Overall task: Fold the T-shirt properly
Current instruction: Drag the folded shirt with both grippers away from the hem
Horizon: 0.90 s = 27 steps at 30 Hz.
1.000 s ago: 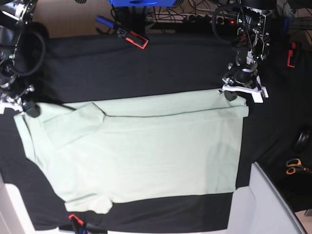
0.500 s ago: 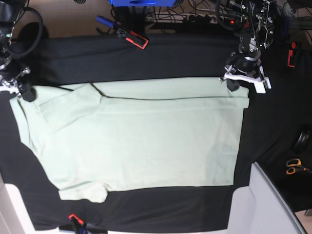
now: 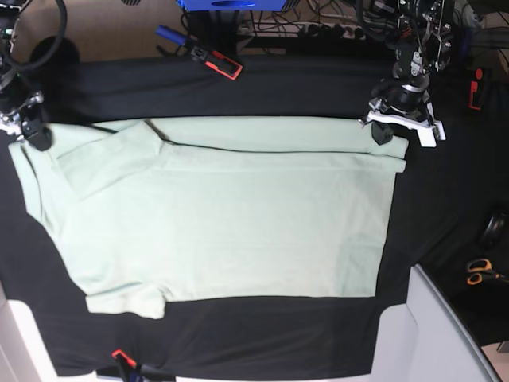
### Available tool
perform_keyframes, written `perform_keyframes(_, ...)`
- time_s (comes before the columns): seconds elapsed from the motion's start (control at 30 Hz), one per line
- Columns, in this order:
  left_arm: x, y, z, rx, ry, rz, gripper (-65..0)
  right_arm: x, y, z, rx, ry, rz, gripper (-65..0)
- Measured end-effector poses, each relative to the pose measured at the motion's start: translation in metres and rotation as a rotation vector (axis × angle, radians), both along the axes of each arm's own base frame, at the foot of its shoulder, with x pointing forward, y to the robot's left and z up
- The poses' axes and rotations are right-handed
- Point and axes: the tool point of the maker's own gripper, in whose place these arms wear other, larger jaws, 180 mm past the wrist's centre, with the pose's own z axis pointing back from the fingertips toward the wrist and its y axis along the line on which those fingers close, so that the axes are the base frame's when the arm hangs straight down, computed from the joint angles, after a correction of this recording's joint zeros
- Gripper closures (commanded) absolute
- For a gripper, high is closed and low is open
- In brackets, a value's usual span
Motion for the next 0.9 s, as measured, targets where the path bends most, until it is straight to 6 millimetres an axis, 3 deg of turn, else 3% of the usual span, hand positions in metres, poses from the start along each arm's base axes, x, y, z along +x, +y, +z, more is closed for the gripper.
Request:
perform_keyframes(0.1, -0.004, 0.0, -0.001, -0.001, 0.008, -0.001, 0.0, -0.002, -0.001, 0.008, 0.022, -0.019, -0.018, 0.0)
perform_keyframes(0.23, -0.012, -0.001, -0.003, 0.0, 0.018, -0.005, 0.0, -0.025, 0.002, -0.006, 0.046, 0.052, -0.023, 0.0)
perform_keyframes(0.53, -0.028, -0.002, 0.01, 0.02, 0.017, -0.046, 0.0, -0.046, 0.002, -0.013, 0.046, 0.096, -0.024, 0.0)
perform_keyframes(0.9, -0.066, -0.001, 0.001, 0.023, 0.09, -0.053, 0.0, -0.051, 0.004, -0.013, 0.044, 0.109, -0.005, 0.0)
